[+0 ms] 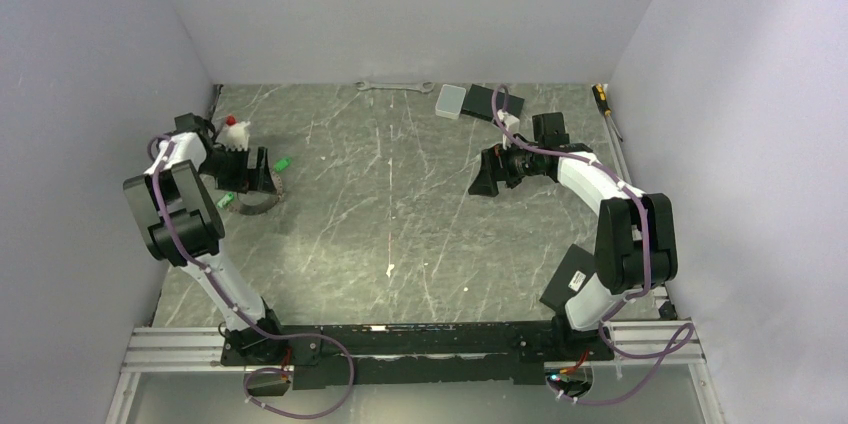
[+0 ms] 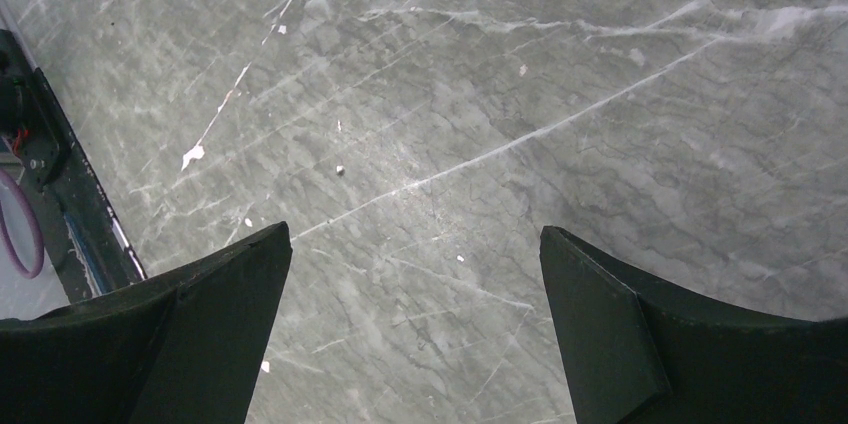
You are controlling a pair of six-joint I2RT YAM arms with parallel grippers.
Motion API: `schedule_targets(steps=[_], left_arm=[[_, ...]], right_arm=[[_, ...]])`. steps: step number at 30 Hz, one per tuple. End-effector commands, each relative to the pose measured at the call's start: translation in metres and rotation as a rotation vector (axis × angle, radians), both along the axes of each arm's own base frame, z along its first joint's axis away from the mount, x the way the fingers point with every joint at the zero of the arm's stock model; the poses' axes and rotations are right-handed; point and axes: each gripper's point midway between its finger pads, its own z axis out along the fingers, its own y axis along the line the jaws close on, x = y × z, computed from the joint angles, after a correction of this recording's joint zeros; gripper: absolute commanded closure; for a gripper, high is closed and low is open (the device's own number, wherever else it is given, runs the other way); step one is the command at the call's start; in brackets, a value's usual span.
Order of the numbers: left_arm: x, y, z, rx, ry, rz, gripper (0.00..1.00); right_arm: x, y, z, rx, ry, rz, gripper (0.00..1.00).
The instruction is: Remove the keys from the keyring
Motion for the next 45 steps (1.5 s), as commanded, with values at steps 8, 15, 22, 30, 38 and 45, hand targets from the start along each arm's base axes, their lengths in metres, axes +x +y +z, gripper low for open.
schedule_targets(steps=[8, 15, 22, 30, 38, 45], left_arm=[[-0.004, -0.071, -0.027, -0.002, 0.049, -0.199, 0.0], [-0.011, -0.148, -0.03, -0.037, 0.076, -0.361, 0.01], [-0.03, -0.245, -0.013, -0.143, 0.092, -0.548, 0.01], [-0.052, -0.313, 0.022, -0.194, 0.063, -0.731, 0.01], [-0.04, -0.254, 0.047, 0.013, -0.09, -0.74, 0.01], [-0.048, -0.205, 0.039, 0.251, -0.182, -0.896, 0.01]], right_arm=[[0.008, 0.005, 0.022, 0.021, -0.075, 0.038, 0.0], [0.008, 0.004, 0.023, 0.019, -0.08, 0.038, 0.0], [0.009, 0.003, 0.024, 0.021, -0.081, 0.033, 0.0], [0.01, -0.002, 0.026, 0.034, -0.082, 0.021, 0.0], [0.007, -0.002, 0.032, 0.057, -0.104, 0.035, 0.0], [0.004, -0.001, 0.033, 0.065, -0.112, 0.05, 0.0]])
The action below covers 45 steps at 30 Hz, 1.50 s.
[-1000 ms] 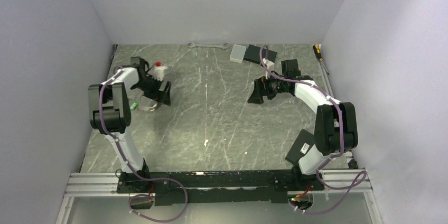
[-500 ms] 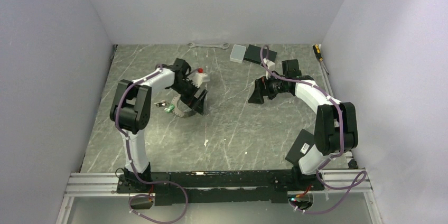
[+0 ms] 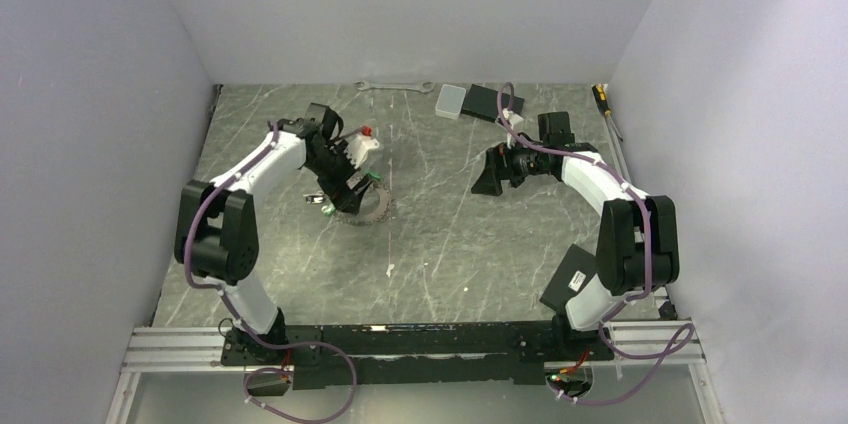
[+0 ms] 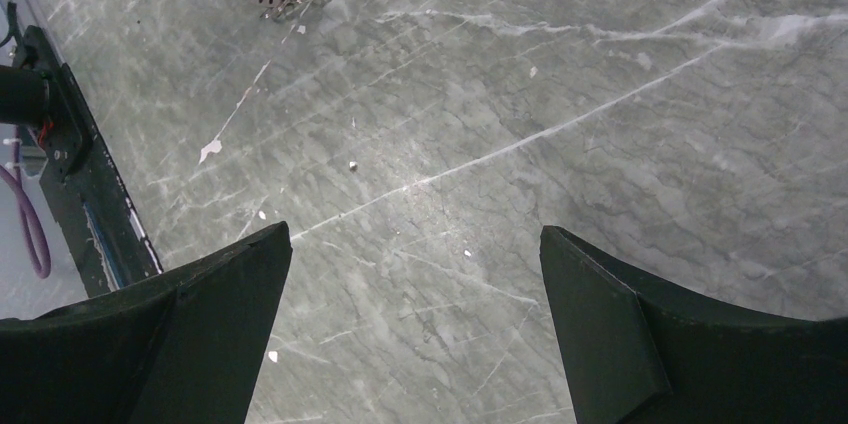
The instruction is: Remove the keys from the keyring
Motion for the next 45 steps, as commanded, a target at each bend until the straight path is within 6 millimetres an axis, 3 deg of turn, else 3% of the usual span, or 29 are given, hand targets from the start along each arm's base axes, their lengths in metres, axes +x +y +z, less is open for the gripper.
schedule_targets(steps=[1, 7, 21, 34, 45], left_arm=[[-0.006, 0.031, -0.004, 0.157, -0.16, -0.18, 0.01], [0.001, 0.048, -0.018, 0.256, -0.316, -0.389, 0.09], [0.007, 0.029, -0.036, 0.184, -0.42, -0.628, 0.33], [-0.014, 0.03, -0.073, 0.19, -0.372, -0.663, 0.36], [-0.022, 0.011, -0.061, 0.124, -0.334, -0.649, 0.77]], right_arm=[[0.006, 0.003, 0.024, 0.028, -0.104, 0.033, 0.0], [0.006, 0.001, 0.025, 0.018, -0.11, 0.027, 0.0], [0.006, -0.001, 0.024, 0.01, -0.108, 0.019, 0.0], [0.006, -0.001, 0.024, 0.019, -0.104, 0.018, 0.0], [0.001, 0.005, 0.029, 0.068, -0.111, 0.039, 0.0]])
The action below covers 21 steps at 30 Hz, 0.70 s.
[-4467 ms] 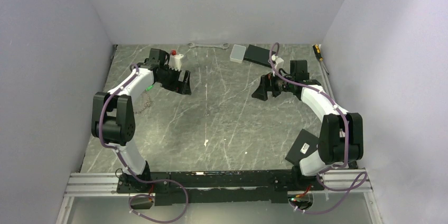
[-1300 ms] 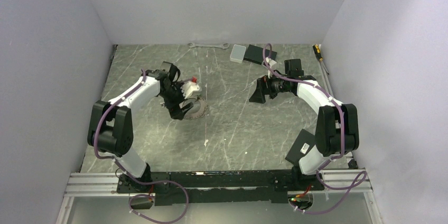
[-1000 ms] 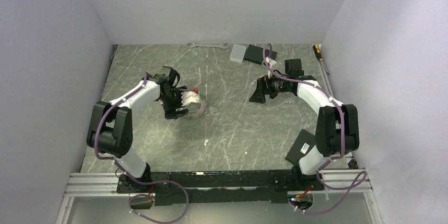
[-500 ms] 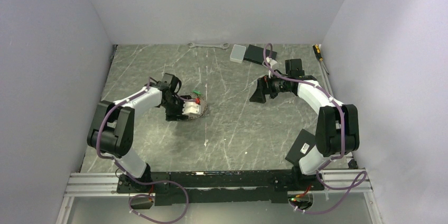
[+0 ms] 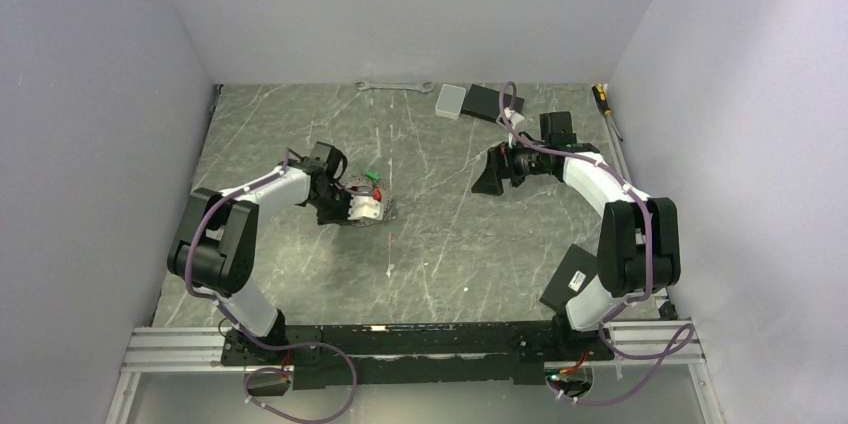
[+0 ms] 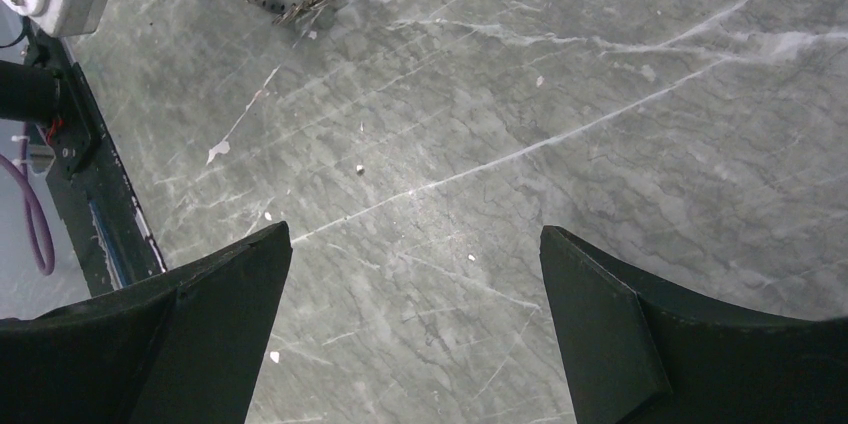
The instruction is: Remove the keys from the keyring
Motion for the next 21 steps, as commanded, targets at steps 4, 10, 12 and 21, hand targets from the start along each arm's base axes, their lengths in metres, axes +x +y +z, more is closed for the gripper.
schedule_targets(steps=[4, 10, 12, 21], left_arm=[[-0.01, -0.025, 0.019, -0.095, 0.074, 0.01, 0.9], [-0.015, -0.041, 0.048, -0.165, 0.152, 0.063, 1.0], [-0.014, -0.048, 0.062, -0.198, 0.172, 0.08, 1.0], [-0.01, -0.075, 0.107, -0.326, 0.25, 0.146, 1.0]], right_arm=[[0.002, 0.005, 0.025, 0.055, -0.101, 0.015, 0.0], [0.005, 0.008, 0.03, 0.058, -0.131, 0.016, 0.0], [0.005, 0.011, 0.034, 0.053, -0.161, 0.023, 0.0], [0.001, 0.035, 0.06, 0.007, -0.358, 0.122, 0.0]])
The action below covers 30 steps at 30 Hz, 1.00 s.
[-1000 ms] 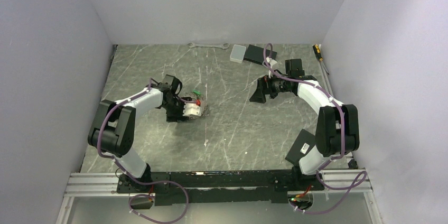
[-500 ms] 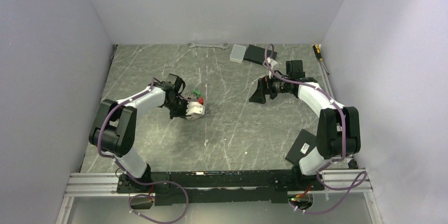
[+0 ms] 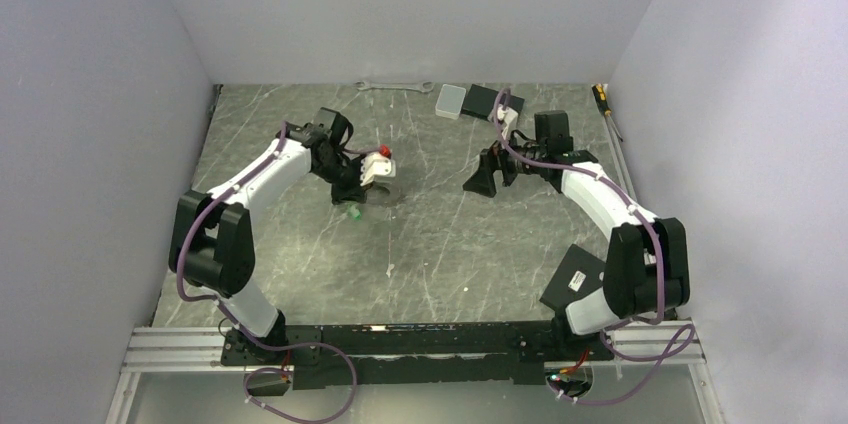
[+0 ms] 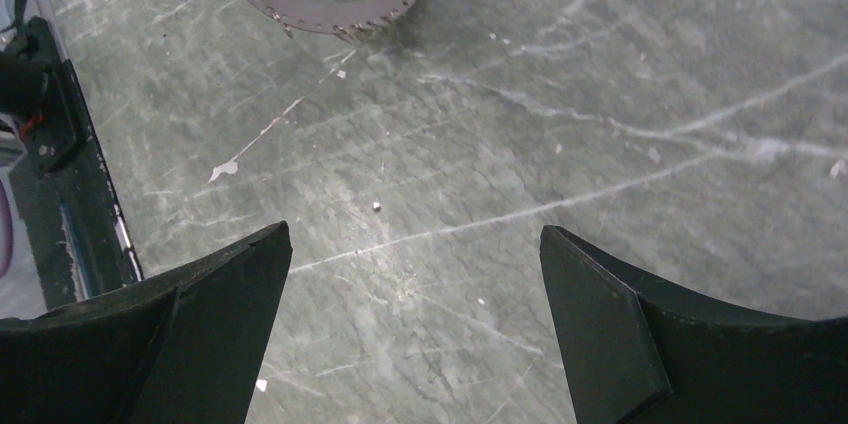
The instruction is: Remove the keys from the keyring
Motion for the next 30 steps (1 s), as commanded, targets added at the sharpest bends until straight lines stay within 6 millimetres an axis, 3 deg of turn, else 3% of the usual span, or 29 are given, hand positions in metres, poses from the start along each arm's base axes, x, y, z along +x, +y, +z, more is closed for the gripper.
schedule_targets(steps=[1, 11, 20, 24, 30], left_arm=[[-0.011, -0.021, 0.027, -0.105, 0.106, 0.039, 1.0], [-0.011, -0.042, 0.057, -0.218, 0.177, 0.082, 1.0], [-0.013, -0.057, 0.076, -0.308, 0.239, 0.108, 1.0], [-0.016, -0.063, 0.082, -0.335, 0.269, 0.115, 1.0], [-0.018, -0.071, 0.085, -0.356, 0.314, 0.126, 1.0]], right_arm=[[0.006, 0.014, 0.033, -0.009, -0.199, 0.07, 0.0], [-0.015, 0.059, 0.055, 0.01, -0.447, 0.219, 0.0], [-0.038, 0.108, 0.051, 0.036, -0.547, 0.371, 0.01], [-0.047, 0.126, 0.048, 0.029, -0.543, 0.421, 0.13], [-0.044, 0.144, 0.05, -0.022, -0.567, 0.426, 0.32]])
